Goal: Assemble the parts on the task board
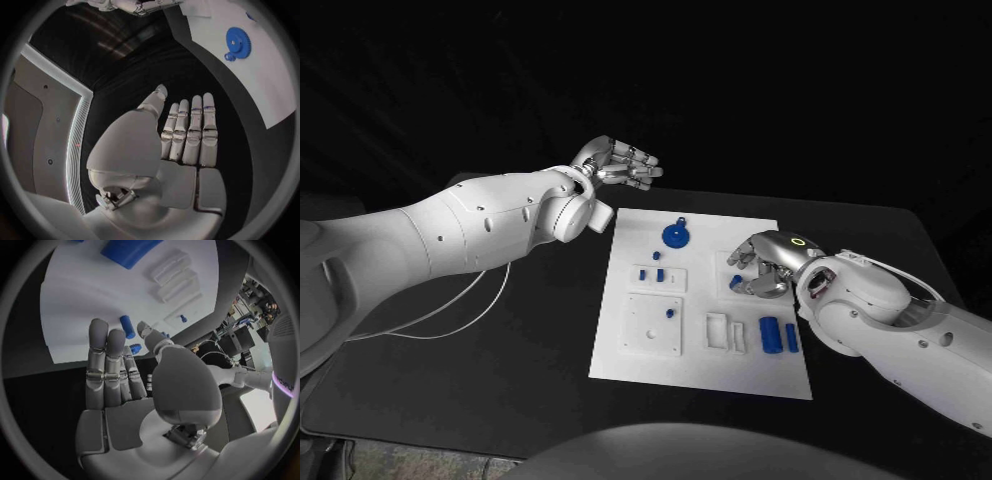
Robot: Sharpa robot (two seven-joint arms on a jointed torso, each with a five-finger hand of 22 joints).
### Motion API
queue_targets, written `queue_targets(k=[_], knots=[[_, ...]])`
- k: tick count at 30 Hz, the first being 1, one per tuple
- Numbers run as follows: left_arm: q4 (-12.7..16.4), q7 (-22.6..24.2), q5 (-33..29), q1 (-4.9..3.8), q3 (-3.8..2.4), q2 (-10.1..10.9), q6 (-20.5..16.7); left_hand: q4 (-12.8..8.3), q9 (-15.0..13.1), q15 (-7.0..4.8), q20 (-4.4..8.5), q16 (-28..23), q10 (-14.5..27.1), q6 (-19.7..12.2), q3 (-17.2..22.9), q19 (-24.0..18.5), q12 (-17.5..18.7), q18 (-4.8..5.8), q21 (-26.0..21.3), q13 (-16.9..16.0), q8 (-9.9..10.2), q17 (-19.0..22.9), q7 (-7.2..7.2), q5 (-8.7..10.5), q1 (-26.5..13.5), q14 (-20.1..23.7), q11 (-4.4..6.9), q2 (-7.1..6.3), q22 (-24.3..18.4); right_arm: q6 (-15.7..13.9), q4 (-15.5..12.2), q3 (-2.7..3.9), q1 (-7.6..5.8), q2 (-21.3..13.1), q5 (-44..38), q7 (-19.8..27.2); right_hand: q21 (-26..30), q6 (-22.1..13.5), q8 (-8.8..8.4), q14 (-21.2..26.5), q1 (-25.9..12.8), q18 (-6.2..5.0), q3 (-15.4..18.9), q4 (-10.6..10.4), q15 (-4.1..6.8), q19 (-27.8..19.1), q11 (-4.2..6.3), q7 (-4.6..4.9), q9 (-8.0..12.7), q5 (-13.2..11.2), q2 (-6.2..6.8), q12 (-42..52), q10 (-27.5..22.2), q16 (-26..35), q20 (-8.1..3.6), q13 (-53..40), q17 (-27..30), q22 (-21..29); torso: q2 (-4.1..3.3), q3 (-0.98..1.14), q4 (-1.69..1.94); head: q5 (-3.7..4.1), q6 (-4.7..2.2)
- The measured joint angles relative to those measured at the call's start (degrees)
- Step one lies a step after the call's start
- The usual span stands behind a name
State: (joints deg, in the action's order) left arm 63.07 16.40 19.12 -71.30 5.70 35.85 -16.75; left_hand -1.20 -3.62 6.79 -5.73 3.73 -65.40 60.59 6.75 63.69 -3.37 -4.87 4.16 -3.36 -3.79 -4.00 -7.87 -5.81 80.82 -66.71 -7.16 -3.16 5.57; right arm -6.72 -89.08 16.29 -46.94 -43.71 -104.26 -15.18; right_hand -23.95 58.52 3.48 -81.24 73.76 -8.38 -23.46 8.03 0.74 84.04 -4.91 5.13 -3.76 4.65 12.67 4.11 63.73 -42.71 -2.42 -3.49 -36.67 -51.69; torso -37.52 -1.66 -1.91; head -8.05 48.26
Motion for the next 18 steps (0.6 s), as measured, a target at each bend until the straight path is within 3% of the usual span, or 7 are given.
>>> queue_targets(k=[2, 5, 10, 12, 18], knots=[[-0.01, -0.04, 0.0, 0.0, 0.0, 0.01, 0.0, 0.0, 0.0, 0.0, 0.0, 0.0, 0.0, 0.0, 0.0, 0.0, 0.0, 0.0, 0.0, 0.0, 0.0, 0.0, 0.0, 0.0, 0.0, 0.0, 0.0, 0.0, 0.0, 0.36, 0.04, -0.14, 0.0, 0.07, -0.01, 0.0, 0.0, 0.54, 0.0, -0.15, -0.29, 0.07, -0.89, 0.05, -0.12, 0.0, 0.19, 0.38, 0.0, 0.0, -0.29, 0.0, 0.94, -0.28, 0.0, 0.02, 0.01, -0.09, 0.01, 0.0, -0.02, -0.01, 0.01], [-0.03, -0.11, 0.0, 0.0, 0.0, 0.02, -0.01, 0.0, 0.0, 0.0, 0.0, 0.0, 0.0, 0.0, 0.0, 0.0, 0.0, 0.0, 0.0, 0.0, 0.0, 0.0, 0.0, 0.0, 0.0, 0.0, 0.0, 0.0, 0.0, 0.92, 0.07, -0.36, 0.01, 0.17, -0.02, 0.01, -0.28, 2.76, 0.0, -0.58, -0.87, 0.11, -4.97, 0.33, 0.25, 0.01, 0.64, 0.8, 0.01, -0.8, -0.87, -0.18, 3.73, -0.67, 0.0, 0.06, 0.01, -0.66, 0.02, -0.02, -0.02, -0.01, 0.05], [-0.04, -0.17, 0.0, 0.01, 0.0, 0.03, -0.01, 0.0, 0.0, 0.0, 0.0, 0.0, 0.0, 0.0, 0.0, 0.0, 0.0, 0.0, 0.0, 0.0, 0.0, 0.0, 0.0, 0.0, 0.0, 0.0, 0.0, 0.0, 0.0, 1.75, 0.28, -0.71, 0.03, 0.31, -0.23, 0.02, -0.95, 6.23, 0.0, -0.94, -1.35, 0.15, -9.89, 0.65, 0.44, 0.01, 1.46, 0.99, -0.03, -1.55, -1.35, -0.18, 7.39, -0.99, 0.0, 0.06, -0.2, -1.46, 0.02, -0.03, -0.03, -0.02, 0.14], [-0.04, -0.2, 0.0, 0.01, 0.0, 0.05, -0.01, 0.0, 0.0, 0.0, 0.0, 0.0, 0.0, 0.0, 0.0, 0.0, 0.0, 0.0, 0.0, 0.0, 0.0, 0.0, 0.0, 0.0, 0.17, 0.0, 0.0, 0.17, -0.09, 1.99, 0.41, -0.8, 0.04, 0.36, -0.41, 0.02, -1.18, 6.98, 0.0, -0.94, -1.47, 0.17, -10.74, 0.6, 0.45, 0.01, 1.79, 0.87, -0.1, -1.54, -1.47, -0.18, 8.1, -1.0, 0.0, 0.06, -0.27, -1.68, 0.02, -0.03, -0.03, 0.03, 0.15], [-0.06, -0.25, 0.0, 0.02, 0.0, 0.06, 0.0, 0.0, 0.0, 0.0, 0.0, 0.0, 0.0, 0.0, 0.0, 0.0, 0.0, 0.0, 0.0, 0.0, 0.0, 0.0, 0.0, 0.0, 0.22, 0.0, 0.0, 0.22, -0.11, 2.01, 0.59, -0.84, 0.03, 0.55, -1.04, -0.06, -1.55, 9.7, 0.33, -1.17, -1.46, 0.91, -11.58, 0.17, 1.33, 0.01, 2.69, 0.22, -0.25, -1.55, -4.05, -0.29, 10.79, -0.99, -0.88, 0.08, -0.5, -2.09, 0.02, -0.01, -0.04, 0.05, 0.23]])
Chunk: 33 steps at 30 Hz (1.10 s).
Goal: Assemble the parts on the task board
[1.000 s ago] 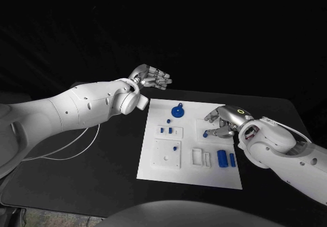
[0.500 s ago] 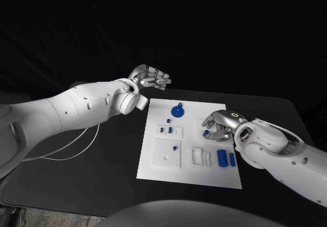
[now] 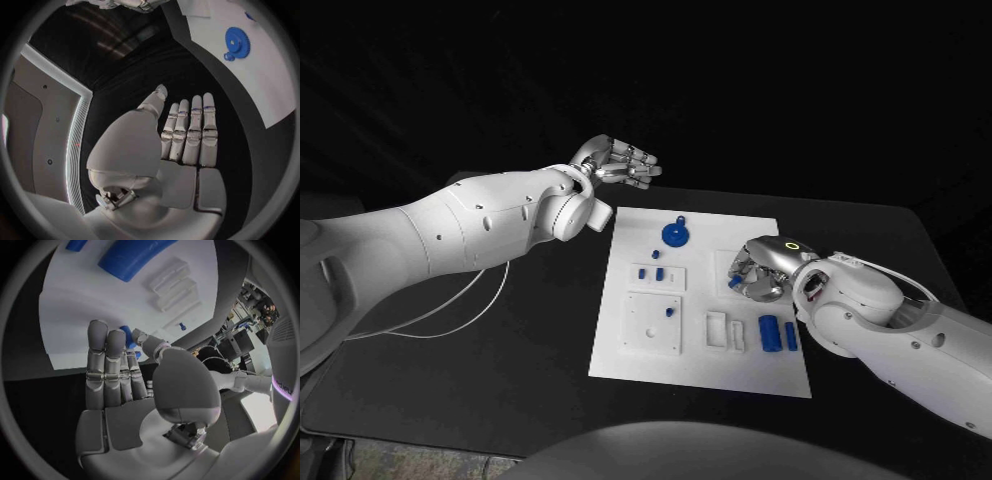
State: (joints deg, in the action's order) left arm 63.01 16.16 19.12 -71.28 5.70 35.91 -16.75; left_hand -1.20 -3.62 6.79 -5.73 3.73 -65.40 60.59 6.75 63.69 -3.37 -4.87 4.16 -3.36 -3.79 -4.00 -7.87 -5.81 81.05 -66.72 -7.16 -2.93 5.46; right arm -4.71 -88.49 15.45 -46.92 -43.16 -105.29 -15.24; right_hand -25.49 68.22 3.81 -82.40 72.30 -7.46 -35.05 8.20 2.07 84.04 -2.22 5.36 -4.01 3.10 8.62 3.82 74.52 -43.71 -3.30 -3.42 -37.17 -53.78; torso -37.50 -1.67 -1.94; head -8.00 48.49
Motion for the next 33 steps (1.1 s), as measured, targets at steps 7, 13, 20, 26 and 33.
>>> queue_targets(k=[7, 13, 20, 26, 33], knots=[[-0.02, -0.02, 0.0, 0.0, 0.0, 0.01, 0.01, 0.0, 0.0, 0.0, 0.0, 0.0, 0.0, 0.0, 0.0, 0.0, 0.0, 0.0, 0.0, 0.0, 0.0, 0.0, 0.0, 0.0, 0.0, 0.0, 0.0, 0.0, -0.04, -1.09, 0.08, -0.1, 0.18, 0.22, -0.87, -0.27, -0.49, 2.63, -0.25, -0.23, 0.02, 0.91, -1.13, 1.2, 0.64, -0.1, 0.89, -0.44, -0.06, -0.23, -1.54, -0.44, 2.64, 0.01, -0.71, -0.07, -0.27, -0.67, 0.0, 0.01, -0.01, 0.01, 0.12], [-0.05, -0.02, 0.0, 0.01, 0.0, 0.02, 0.02, 0.0, 0.0, 0.0, 0.0, 0.0, 0.0, 0.0, 0.0, 0.0, 0.0, 0.0, 0.0, 0.0, 0.0, 0.0, 0.0, 0.0, 0.0, 0.0, 0.0, 0.0, -0.04, -2.57, 0.0, -0.17, 0.32, 0.33, -1.35, -0.6, -1.33, 3.15, -0.48, -0.63, -0.83, 1.75, -2.81, 3.01, 1.02, -0.11, 0.74, -0.38, -0.11, -0.3, -2.46, -0.59, 3.39, 0.02, -1.34, -0.16, -0.39, -1.48, 0.01, 0.01, -0.03, 0.05, 0.24], [-0.28, -0.03, 0.0, 0.01, 0.0, 0.0, 0.03, 0.0, 0.0, 0.0, 0.0, 0.0, 0.0, 0.0, 0.0, 0.0, 0.0, 0.0, 0.0, 0.0, 0.0, 0.0, 0.0, 0.0, 0.0, 0.0, 0.0, 0.0, -0.04, -3.85, -1.24, 0.43, 0.43, -0.36, -0.66, -0.94, -1.59, 3.26, -0.31, -0.83, -1.31, 1.67, -4.04, 3.75, 1.19, -0.12, 0.61, -0.48, -0.12, -0.54, -2.9, -0.31, 3.52, 0.45, -1.34, -0.44, -0.39, -1.88, 0.03, 0.0, -0.02, 0.07, 0.26], [-0.97, -0.03, 0.0, 0.01, 0.0, -0.08, 0.09, 0.0, 0.0, 0.0, 0.0, 0.0, 0.0, 0.0, 0.0, 0.0, 0.0, 0.0, 0.0, 0.0, 0.0, 0.0, 0.0, 0.0, 0.0, 0.0, 0.0, 0.0, -0.19, -4.11, -4.08, 2.84, 0.3, -1.5, 2.9, -0.95, -1.59, 3.25, -0.28, -0.96, -1.98, 1.61, -4.2, 3.9, 1.33, -0.12, 0.62, -0.49, -0.18, -0.21, -2.97, -0.31, 3.53, 0.56, -1.33, -0.44, -0.39, -1.98, 0.1, -0.03, -0.03, -0.15, 0.31], [-1.9, -0.03, 0.0, 0.04, 0.01, -0.42, 0.13, 0.0, 0.0, 0.0, 0.0, 0.0, 0.0, 0.0, 0.0, 0.0, 0.0, 0.0, 0.0, 0.0, 0.0, 0.0, 0.0, 0.0, 0.0, 0.0, 0.0, 0.0, -0.19, -3.93, -8.31, 4.14, 0.09, -1.69, 7.02, -0.9, -1.67, 3.25, -0.28, -1.01, -2.19, 1.5, -4.17, 4.25, 1.48, 0.11, 1.02, -0.49, -0.18, -0.21, -2.88, -0.31, 3.93, 0.57, -1.52, -0.44, -0.38, -2.07, 0.19, -0.1, -0.08, -0.57, 0.39]])
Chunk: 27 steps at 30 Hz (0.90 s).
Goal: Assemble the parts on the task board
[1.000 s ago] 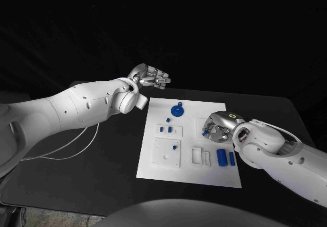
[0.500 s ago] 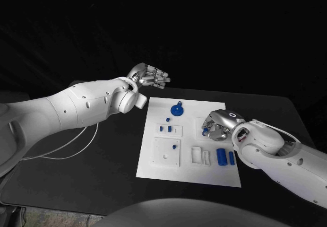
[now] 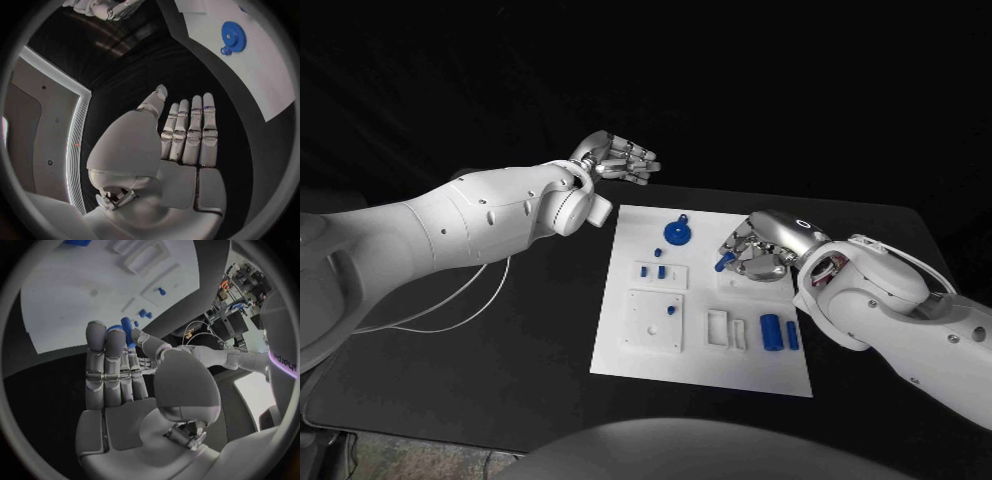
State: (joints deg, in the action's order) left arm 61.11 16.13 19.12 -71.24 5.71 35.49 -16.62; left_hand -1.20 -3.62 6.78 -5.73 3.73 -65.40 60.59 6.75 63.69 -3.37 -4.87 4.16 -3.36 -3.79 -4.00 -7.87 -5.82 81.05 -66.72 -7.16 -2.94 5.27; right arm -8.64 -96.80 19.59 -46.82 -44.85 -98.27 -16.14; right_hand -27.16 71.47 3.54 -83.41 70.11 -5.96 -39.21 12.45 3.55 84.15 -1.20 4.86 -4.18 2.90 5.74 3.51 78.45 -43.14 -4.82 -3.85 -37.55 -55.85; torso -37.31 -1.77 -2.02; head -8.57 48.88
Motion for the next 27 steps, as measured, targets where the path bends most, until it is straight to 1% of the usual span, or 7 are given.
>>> queue_targets(k=[3, 6, 10, 14, 17, 20, 27], knots=[[-0.32, 0.0, 0.0, 0.06, 0.0, -0.24, 0.02, 0.0, 0.0, 0.0, 0.0, 0.0, 0.0, 0.0, 0.0, 0.0, 0.0, 0.0, 0.0, 0.0, 0.0, 0.0, 0.0, 0.0, 0.0, 0.0, 0.0, 0.0, 0.0, 0.25, -0.93, -0.1, -0.05, 1.12, 1.06, 0.07, 0.0, 0.0, 0.0, 0.08, -0.19, -0.02, 0.07, 0.07, 0.09, 0.0, 0.0, -0.01, 0.0, 0.0, -0.13, 0.0, 0.0, 0.0, 0.0, 0.0, 0.0, 0.0, 0.06, -0.03, -0.01, -0.24, 0.03], [-0.58, 0.01, 0.0, 0.17, 0.0, -0.43, 0.04, 0.0, 0.0, 0.0, 0.0, 0.0, 0.0, 0.0, 0.0, 0.0, 0.0, 0.0, 0.0, 0.0, 0.0, 0.0, 0.0, 0.0, 0.0, 0.0, 0.0, 0.0, 0.0, 0.52, -1.56, -1.08, -0.09, 2.85, 1.76, 0.17, 0.22, 0.03, 0.0, 0.05, -0.39, -0.06, 0.23, 0.23, 0.11, 0.01, 0.21, -0.04, 0.0, 0.0, -0.08, 0.0, 0.21, 0.01, 0.01, 0.0, 0.0, 0.0, 0.16, -0.1, -0.04, -0.49, 0.1], [-0.94, 0.02, 0.0, 0.33, 0.01, -0.74, 0.07, 0.0, 0.0, 0.0, 0.0, 0.0, 0.0, 0.0, 0.0, 0.0, 0.0, 0.0, 0.0, 0.0, 0.0, 0.0, 0.0, 0.0, 0.0, 0.0, 0.0, 0.0, 0.0, 0.68, -1.85, -2.82, -0.06, 5.06, 1.99, 0.42, 0.34, 0.18, -0.06, 0.05, -0.45, -0.12, 0.23, 0.23, 0.12, 0.01, 0.3, -0.19, 0.0, 0.0, -0.02, -0.01, 0.3, 0.01, 0.01, 0.0, 0.01, 0.0, 0.31, -0.18, -0.14, -1.05, 0.26], [-1.14, 0.04, 0.0, 0.48, 0.01, -1.19, 0.12, 0.0, 0.0, 0.0, 0.0, 0.0, 0.0, 0.0, 0.0, 0.0, 0.0, 0.0, 0.0, 0.0, 0.0, 0.0, 0.0, 0.0, 0.0, 0.0, 0.0, 0.0, 0.01, 0.66, -1.7, -5.33, -0.04, 7.21, 1.41, 0.73, 0.35, 0.18, -0.08, 0.05, -0.45, -0.13, 0.24, 0.23, 0.11, 0.01, 0.31, -0.19, 0.0, -0.01, -0.03, -0.01, 0.3, 0.01, 0.02, 0.0, 0.01, 0.01, 0.46, -0.21, -0.18, -1.62, 0.51], [-1.22, 0.04, 0.0, 0.55, 0.01, -1.42, 0.19, 0.0, 0.0, 0.0, 0.0, 0.0, 0.0, 0.0, 0.0, 0.0, 0.0, 0.0, 0.0, 0.0, 0.0, 0.0, 0.0, 0.0, 0.0, 0.0, 0.0, 0.0, 0.01, 0.63, -1.44, -6.8, -0.03, 8.46, 0.53, 1.0, 0.35, 0.18, -0.08, 0.05, -0.45, -0.15, 0.24, 0.23, 0.11, 0.01, 0.43, -0.2, 0.0, -0.01, -0.03, -0.02, 0.42, 0.01, 0.02, 0.01, 0.01, -0.07, 0.47, -0.21, -0.18, -1.94, 0.59], [-1.24, 0.04, 0.0, 0.6, 0.01, -1.59, 0.27, 0.0, 0.0, 0.0, 0.0, 0.0, 0.0, 0.0, 0.0, 0.0, 0.0, 0.0, 0.0, 0.0, 0.0, 0.0, 0.0, 0.0, 0.0, 0.0, 0.0, 0.0, -0.26, 0.58, -1.05, -7.95, -0.02, 9.29, -0.57, 1.23, 0.35, 0.18, -0.11, 0.05, -0.45, -0.16, 0.31, 0.29, 0.11, 0.01, 0.51, -0.2, 0.0, -0.01, -0.03, -0.02, 0.49, 0.01, 0.02, 0.02, 0.01, -0.09, 0.46, -0.21, -0.18, -2.18, 0.66], [-1.31, 0.03, 0.0, 0.65, 0.02, -1.8, 0.53, 0.0, 0.0, 0.0, 0.0, 0.0, 0.0, 0.0, 0.0, 0.0, 0.0, 0.0, 0.0, 0.0, 0.0, 0.0, 0.0, 0.0, 0.0, 0.0, 0.0, 0.0, -0.27, 0.47, 0.1, -10.18, -0.04, 10.4, -3.97, 1.63, 0.35, 0.18, -0.16, 0.04, -0.44, -0.18, 0.32, 0.3, 0.11, -0.01, 0.51, -0.21, 0.0, -0.02, -0.03, -0.03, 0.5, 0.21, 0.01, 0.04, 0.01, -0.27, 0.43, -0.21, -0.2, -2.52, 0.9]])
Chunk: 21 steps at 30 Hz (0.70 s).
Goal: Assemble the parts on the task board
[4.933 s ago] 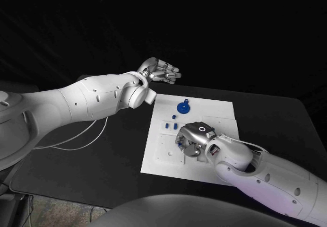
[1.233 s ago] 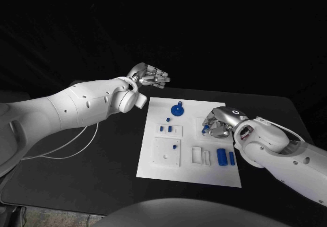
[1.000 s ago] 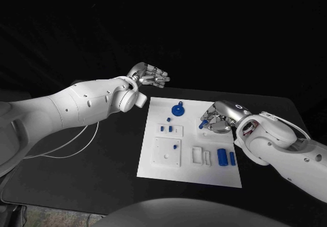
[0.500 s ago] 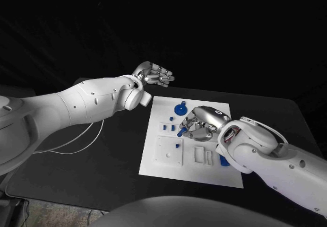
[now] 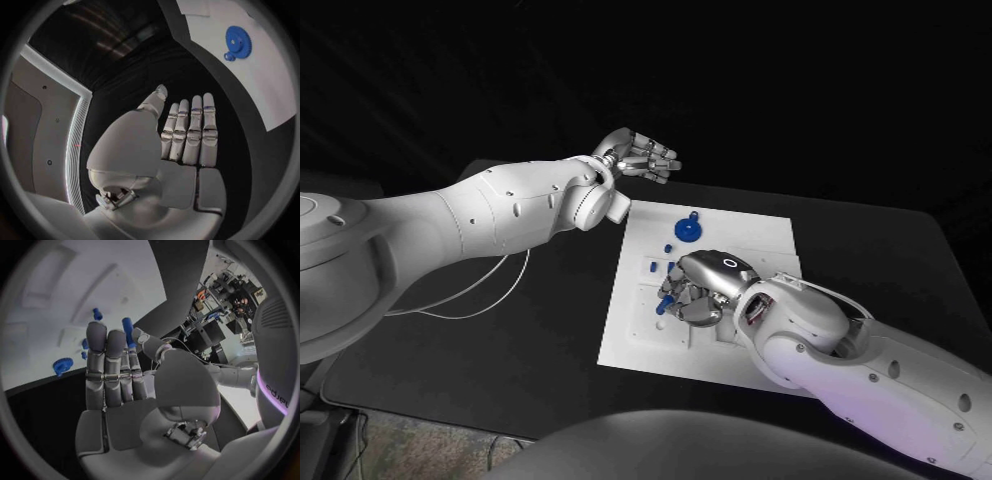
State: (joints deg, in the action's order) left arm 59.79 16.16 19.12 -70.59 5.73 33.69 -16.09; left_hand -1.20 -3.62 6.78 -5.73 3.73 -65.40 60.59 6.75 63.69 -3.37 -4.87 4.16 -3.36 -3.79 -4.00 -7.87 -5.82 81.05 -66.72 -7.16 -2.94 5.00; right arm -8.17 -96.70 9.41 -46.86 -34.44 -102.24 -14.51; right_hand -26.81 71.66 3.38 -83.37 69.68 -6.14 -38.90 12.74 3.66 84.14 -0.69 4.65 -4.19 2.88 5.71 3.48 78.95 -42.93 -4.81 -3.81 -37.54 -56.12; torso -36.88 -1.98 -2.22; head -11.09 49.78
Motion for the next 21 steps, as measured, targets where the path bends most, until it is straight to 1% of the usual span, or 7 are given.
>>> queue_targets(k=[3, 4, 7, 15, 21], knots=[[-0.01, -0.03, 0.0, 0.01, 0.01, -0.02, 0.12, 0.15, 0.0, 0.02, 0.0, 0.0, 0.0, 0.0, -0.15, 0.0, 0.0, 0.0, 0.0, 0.0, 0.0, 0.0, 0.0, 0.0, 0.0, 0.02, 0.0, 0.0, -0.06, 0.01, 0.56, -0.85, 0.03, 0.26, -1.62, 0.12, 0.0, -0.09, 0.15, 0.0, 0.0, 0.01, 0.01, 0.01, 0.0, -0.13, 0.01, -0.09, 0.0, 0.0, 0.0, -0.05, 0.0, 0.0, -0.11, 0.0, 0.0, 0.0, 0.0, -0.01, 0.0, -0.08, 0.08], [-0.01, -0.03, 0.0, 0.01, 0.01, -0.02, 0.15, 0.15, 0.0, 0.19, 0.0, 0.0, 0.0, 0.0, -0.15, 0.0, 0.0, 0.0, 0.0, 0.0, 0.0, 0.0, 0.0, 0.0, 0.0, 0.19, 0.0, 0.0, -0.06, 0.01, 0.71, -1.06, 0.02, 0.32, -2.07, 0.15, 0.0, -0.07, 0.15, 0.0, 0.01, 0.0, -0.05, 0.14, 0.0, -0.14, -0.01, -0.07, 0.0, 0.0, 0.0, -0.05, 0.03, 0.0, -0.12, 0.0, 0.0, 0.0, 0.0, -0.01, 0.0, -0.09, 0.11], [-0.02, -0.04, 0.0, 0.02, 0.01, -0.02, 0.25, 0.15, 0.0, 0.2, 0.0, 0.0, 0.0, 0.0, -0.15, 0.0, 0.0, 0.0, 0.0, 0.0, 0.0, 0.0, 0.0, 0.0, 0.0, 0.2, 0.0, 0.0, -0.06, 0.07, 1.09, -1.67, 0.02, 0.51, -3.31, 0.23, 0.0, 0.21, 0.15, 0.0, 0.01, 0.0, -0.24, 0.4, 0.0, -0.15, -0.11, -0.04, 0.0, -0.01, 0.0, -0.08, 0.31, 0.0, -0.13, 0.01, 0.0, -0.09, -0.01, -0.01, 0.0, -0.13, 0.16], [-0.01, -0.05, 0.0, 0.04, 0.01, -0.02, 0.43, 0.15, 0.0, 0.2, 0.0, 0.0, 0.0, 0.0, -0.15, 0.0, 0.0, 0.0, 0.0, 0.0, 0.0, 0.0, 0.0, 0.0, 0.0, 0.2, 0.0, 0.0, -0.05, 0.18, 1.58, -2.53, 0.02, 1.17, -5.33, 0.34, -0.01, 0.39, 0.15, 0.0, 0.02, 0.0, -0.17, 0.47, -0.01, -0.16, -0.03, -0.15, 0.0, 0.24, 0.01, -0.1, 0.4, 0.0, -0.14, 0.07, 0.01, -0.09, -0.03, -0.04, -0.02, -0.27, 0.22], [-0.01, -0.05, 0.0, 0.04, 0.02, -0.02, 0.51, 0.15, 0.0, 0.2, 0.0, 0.0, 0.0, 0.0, -0.15, 0.0, 0.0, 0.0, 0.0, 0.0, 0.0, 0.0, 0.0, 0.0, 0.0, 0.2, 0.0, 0.0, -0.05, 0.18, 1.81, -2.74, 0.04, 1.51, -6.24, 0.39, -0.01, 0.44, 0.1, -0.01, 0.02, 0.0, -0.16, 0.48, -0.01, -0.16, -0.03, -0.21, 0.0, 0.25, 0.01, -0.21, 0.4, 0.0, -0.13, 0.06, 0.01, -0.1, -0.02, -0.07, 0.02, -0.3, 0.22]])
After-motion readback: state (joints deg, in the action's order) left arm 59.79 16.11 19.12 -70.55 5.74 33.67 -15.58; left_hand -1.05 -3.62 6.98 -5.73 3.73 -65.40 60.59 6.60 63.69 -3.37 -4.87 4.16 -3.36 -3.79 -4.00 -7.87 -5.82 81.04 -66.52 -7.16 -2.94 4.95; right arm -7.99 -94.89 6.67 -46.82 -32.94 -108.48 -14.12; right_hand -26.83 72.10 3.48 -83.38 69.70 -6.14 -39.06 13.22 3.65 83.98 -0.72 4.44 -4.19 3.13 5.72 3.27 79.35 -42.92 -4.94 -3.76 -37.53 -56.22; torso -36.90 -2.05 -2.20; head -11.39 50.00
